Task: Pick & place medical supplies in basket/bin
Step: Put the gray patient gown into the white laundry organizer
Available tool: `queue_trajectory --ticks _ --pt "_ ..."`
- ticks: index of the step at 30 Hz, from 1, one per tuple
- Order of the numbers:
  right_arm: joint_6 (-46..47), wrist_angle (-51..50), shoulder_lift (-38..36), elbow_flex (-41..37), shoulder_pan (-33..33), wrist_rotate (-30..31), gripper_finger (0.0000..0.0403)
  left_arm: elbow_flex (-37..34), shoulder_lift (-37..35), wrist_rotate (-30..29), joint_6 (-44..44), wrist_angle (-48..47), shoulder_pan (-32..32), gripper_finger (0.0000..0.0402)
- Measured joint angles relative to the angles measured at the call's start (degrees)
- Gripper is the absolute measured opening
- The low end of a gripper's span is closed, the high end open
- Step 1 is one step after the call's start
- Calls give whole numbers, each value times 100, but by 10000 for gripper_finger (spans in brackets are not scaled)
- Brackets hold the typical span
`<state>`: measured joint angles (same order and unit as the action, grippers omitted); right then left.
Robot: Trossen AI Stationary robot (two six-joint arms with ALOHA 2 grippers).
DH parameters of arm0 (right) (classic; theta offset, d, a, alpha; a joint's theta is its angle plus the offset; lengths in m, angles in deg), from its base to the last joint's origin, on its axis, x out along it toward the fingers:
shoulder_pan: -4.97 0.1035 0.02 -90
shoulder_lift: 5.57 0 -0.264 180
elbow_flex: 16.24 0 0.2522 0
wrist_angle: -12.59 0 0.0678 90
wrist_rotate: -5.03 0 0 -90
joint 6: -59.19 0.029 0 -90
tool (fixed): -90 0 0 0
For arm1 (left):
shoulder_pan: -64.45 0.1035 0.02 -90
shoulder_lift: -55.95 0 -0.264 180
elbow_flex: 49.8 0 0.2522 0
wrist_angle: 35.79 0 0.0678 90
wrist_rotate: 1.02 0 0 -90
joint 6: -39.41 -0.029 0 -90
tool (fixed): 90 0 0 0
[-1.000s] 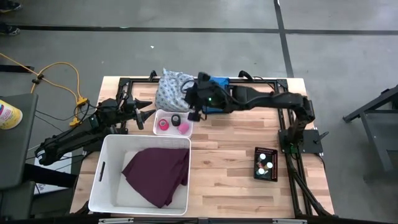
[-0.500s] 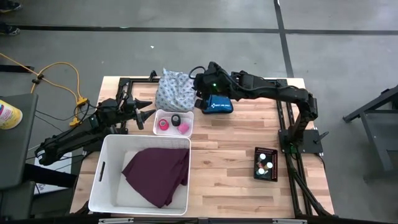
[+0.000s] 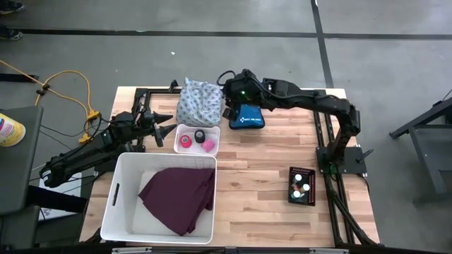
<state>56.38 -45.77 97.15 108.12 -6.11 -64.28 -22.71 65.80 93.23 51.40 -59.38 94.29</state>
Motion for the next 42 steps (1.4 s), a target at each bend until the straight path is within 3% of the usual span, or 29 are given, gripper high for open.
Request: queue_trajectory --ticks 10,16,29,42 --pt "2 4 -17 0 -156 -199 138 0 0 0 0 0 -1 240" --pt "5 -24 -559 -197 -405 -285 138 0 0 0 0 0 -1 240" --pt "29 2162 -3238 -3759 -792 -260 138 0 0 0 0 0 -1 240" --pt "323 4275 -5069 -6542 -969 -265 138 0 -1 0 0 0 -1 240"
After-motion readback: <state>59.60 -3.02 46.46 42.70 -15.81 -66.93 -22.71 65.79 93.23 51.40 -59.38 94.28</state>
